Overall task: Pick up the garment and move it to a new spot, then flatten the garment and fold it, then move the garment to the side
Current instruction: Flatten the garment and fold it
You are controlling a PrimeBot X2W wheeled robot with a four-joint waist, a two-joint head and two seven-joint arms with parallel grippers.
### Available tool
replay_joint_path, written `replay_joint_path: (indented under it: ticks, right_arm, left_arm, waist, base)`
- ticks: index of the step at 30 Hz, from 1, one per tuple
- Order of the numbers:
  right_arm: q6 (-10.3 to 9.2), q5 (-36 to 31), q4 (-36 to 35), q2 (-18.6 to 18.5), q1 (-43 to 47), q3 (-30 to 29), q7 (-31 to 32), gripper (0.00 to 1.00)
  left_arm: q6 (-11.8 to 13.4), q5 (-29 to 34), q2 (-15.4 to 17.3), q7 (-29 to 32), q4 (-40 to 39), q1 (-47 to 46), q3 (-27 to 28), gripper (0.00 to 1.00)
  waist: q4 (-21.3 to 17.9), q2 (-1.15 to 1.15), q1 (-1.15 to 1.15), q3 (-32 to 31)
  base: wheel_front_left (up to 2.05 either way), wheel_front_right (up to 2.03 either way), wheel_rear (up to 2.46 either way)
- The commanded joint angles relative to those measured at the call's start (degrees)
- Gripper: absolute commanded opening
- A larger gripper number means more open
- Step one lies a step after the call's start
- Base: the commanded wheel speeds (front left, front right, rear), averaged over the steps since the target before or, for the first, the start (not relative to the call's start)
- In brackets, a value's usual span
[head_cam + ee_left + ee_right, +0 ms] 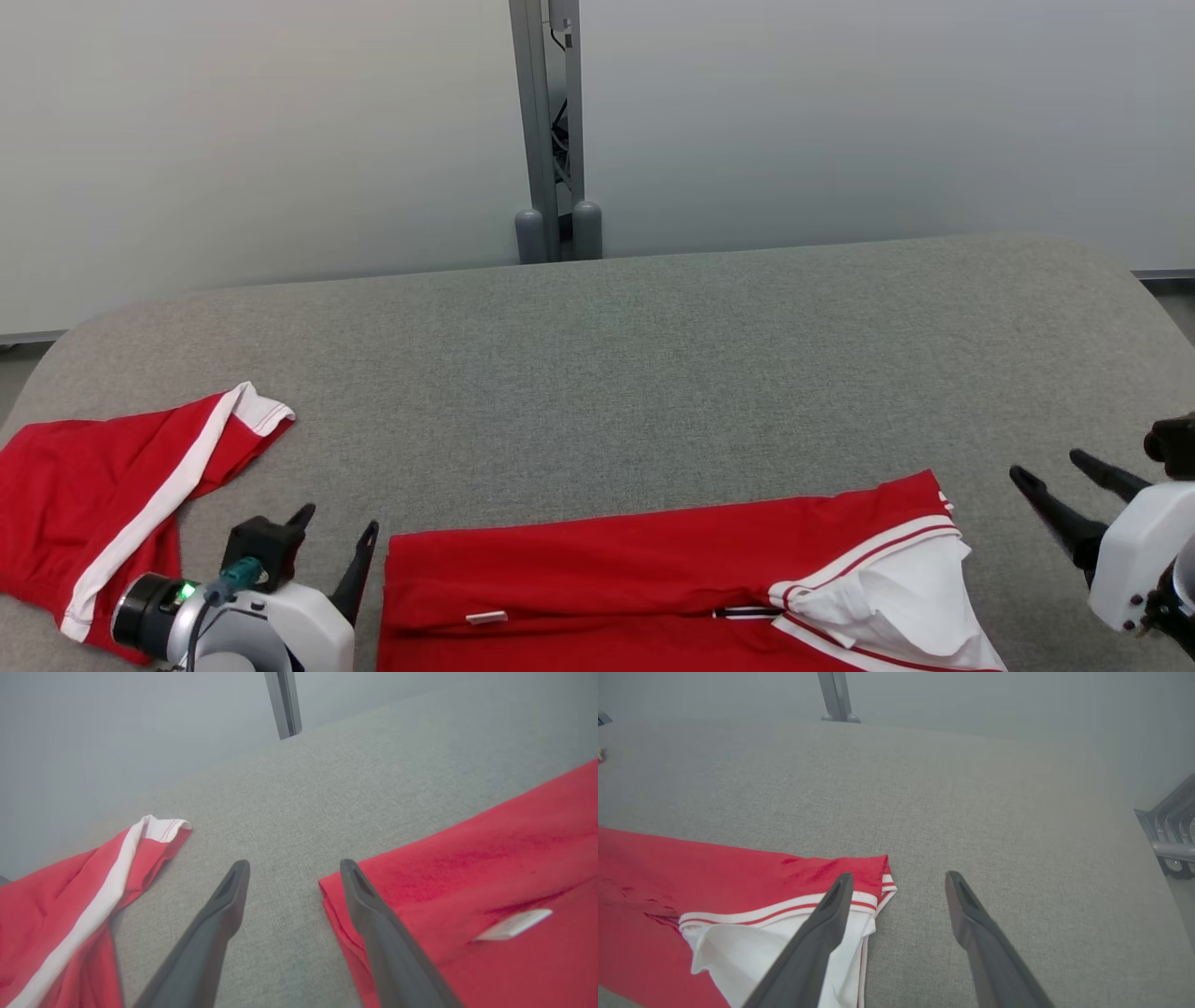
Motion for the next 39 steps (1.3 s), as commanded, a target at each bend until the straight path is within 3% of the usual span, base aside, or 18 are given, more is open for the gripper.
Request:
replay_joint_path:
  ticks: [1,3,4,8,15,18,25,36,39]
  right_arm:
    - [-0.02,-2.17,-0.92,1.25,0.78,-3.41,-4.2,1.0]
    - [-0.02,-3.06,-1.39,2.11,1.17,-5.11,-6.49,1.0]
    - [-0.01,-2.46,-3.19,5.08,2.28,-8.46,-12.02,1.0]
    - [-0.02,-5.18,-3.81,8.0,4.63,-12.95,-21.12,1.0]
    - [-0.02,-14.19,-4.79,15.4,8.05,-19.87,-25.54,1.0]
    - [-0.02,-17.39,-5.82,19.27,11.05,-23.34,-25.49,1.0]
    - [-0.02,-21.13,-4.93,23.85,14.55,-25.68,-25.52,1.0]
    - [-0.02,-21.96,-5.63,24.59,14.63,-25.98,-25.53,1.0]
    - [-0.02,-19.55,-5.35,25.05,14.61,-24.44,-25.54,1.0]
  left_arm:
    - [2.12,-0.81,0.0,-1.49,-1.41,-0.96,2.54,1.0]
    - [3.04,-0.85,-0.24,-1.99,-2.3,-0.91,3.74,1.0]
    - [4.75,-0.95,-1.11,-2.59,-4.97,-0.61,7.33,1.0]
    - [8.36,4.01,-3.83,-2.64,-15.4,3.63,19.77,1.0]
    - [9.92,20.63,-10.9,-2.64,-27.99,12.96,34.99,1.0]
    - [8.93,25.97,-14.17,-2.66,-30.6,16.44,39.31,1.0]
    - [5.71,33.98,-20.35,-2.66,-33.59,22.62,44.14,1.0]
    - [1.99,36.38,-22.62,-2.67,-31.98,24.38,48.24,1.0]
    - [1.01,36.59,-22.76,-2.67,-31.44,24.15,48.79,1.0]
  waist:
    - [-0.03,0.0,0.0,0.16]
    - [-0.06,0.0,0.0,0.25]
    - [-0.12,0.0,0.0,0.47]
    - [-0.09,0.0,0.0,1.19]
    - [-0.66,0.0,0.0,2.15]
    - [-0.69,0.0,0.0,2.41]
    - [-0.58,0.0,0.0,2.38]
    - [-0.3,0.0,0.0,2.3]
    - [-0.29,0.0,0.0,2.38]
  base:
    - [0.0,0.0,0.0]
    - [0.0,0.0,0.0]
    - [0.0,0.0,0.0]
    - [0.0,0.0,0.0]
    - [0.0,0.0,0.0]
    - [0.0,0.0,0.0]
    - [0.0,0.0,0.0]
    - [0.0,0.0,0.0]
    - [0.0,0.0,0.0]
